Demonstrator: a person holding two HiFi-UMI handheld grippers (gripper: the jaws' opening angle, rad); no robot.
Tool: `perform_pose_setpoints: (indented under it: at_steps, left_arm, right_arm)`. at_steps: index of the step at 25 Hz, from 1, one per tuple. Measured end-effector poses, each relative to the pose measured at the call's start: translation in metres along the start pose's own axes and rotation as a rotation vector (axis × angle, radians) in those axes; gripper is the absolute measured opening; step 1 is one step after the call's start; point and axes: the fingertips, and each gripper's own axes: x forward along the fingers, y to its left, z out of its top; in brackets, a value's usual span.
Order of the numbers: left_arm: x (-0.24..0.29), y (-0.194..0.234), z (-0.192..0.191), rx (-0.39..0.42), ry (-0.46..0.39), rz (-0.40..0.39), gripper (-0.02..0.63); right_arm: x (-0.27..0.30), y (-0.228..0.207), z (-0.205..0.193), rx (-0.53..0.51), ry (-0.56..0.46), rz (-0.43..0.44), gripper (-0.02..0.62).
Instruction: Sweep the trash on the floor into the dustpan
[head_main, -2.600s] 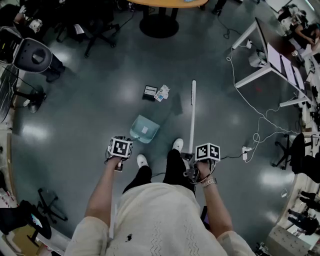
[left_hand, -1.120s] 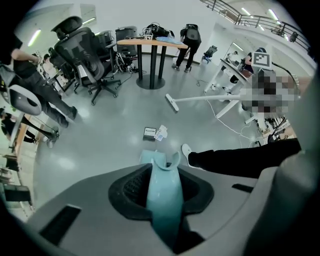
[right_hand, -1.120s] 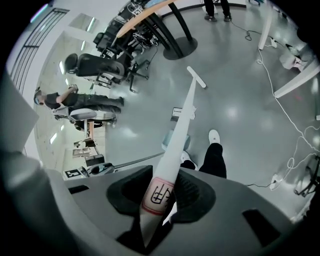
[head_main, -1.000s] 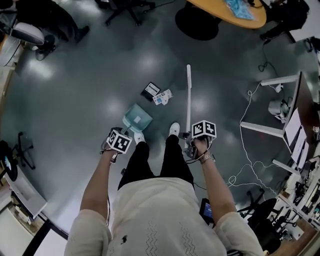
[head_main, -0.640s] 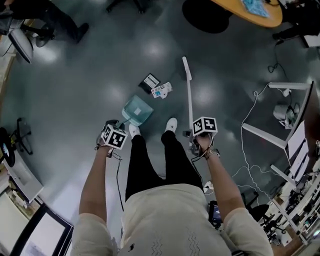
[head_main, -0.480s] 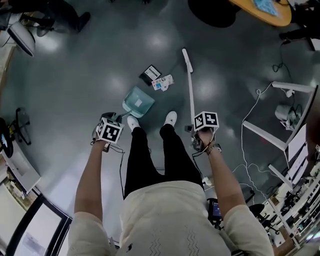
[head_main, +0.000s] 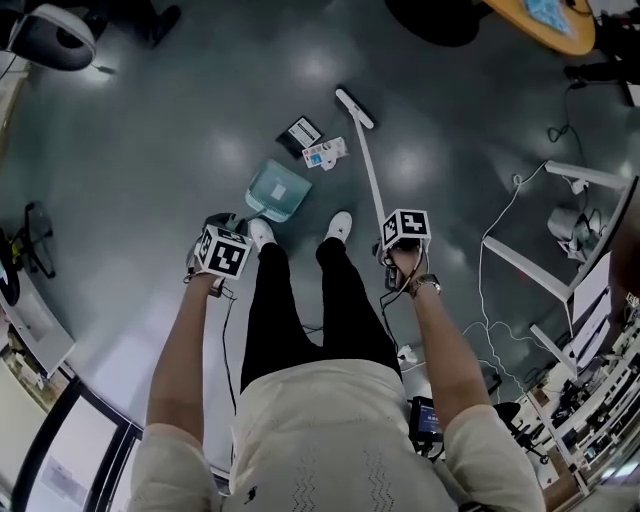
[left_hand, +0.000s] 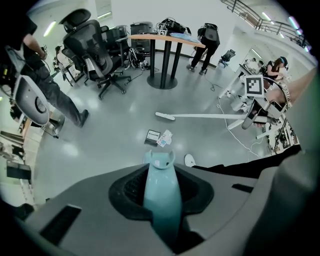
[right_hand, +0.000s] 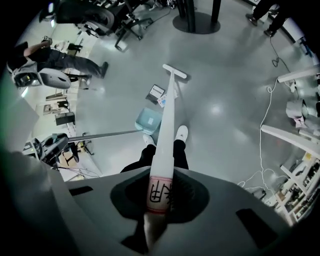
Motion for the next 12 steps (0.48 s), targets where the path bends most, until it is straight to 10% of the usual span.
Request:
perform_pose_setpoints:
  at_steps: [12]
  left_arm:
    - [0.000, -0.004, -0.003, 0.038, 0.002, 0.039, 0.094]
  right_arm:
    - [0.032, 0.076, -0.108, -0.027, 0.210, 0.054, 0.063]
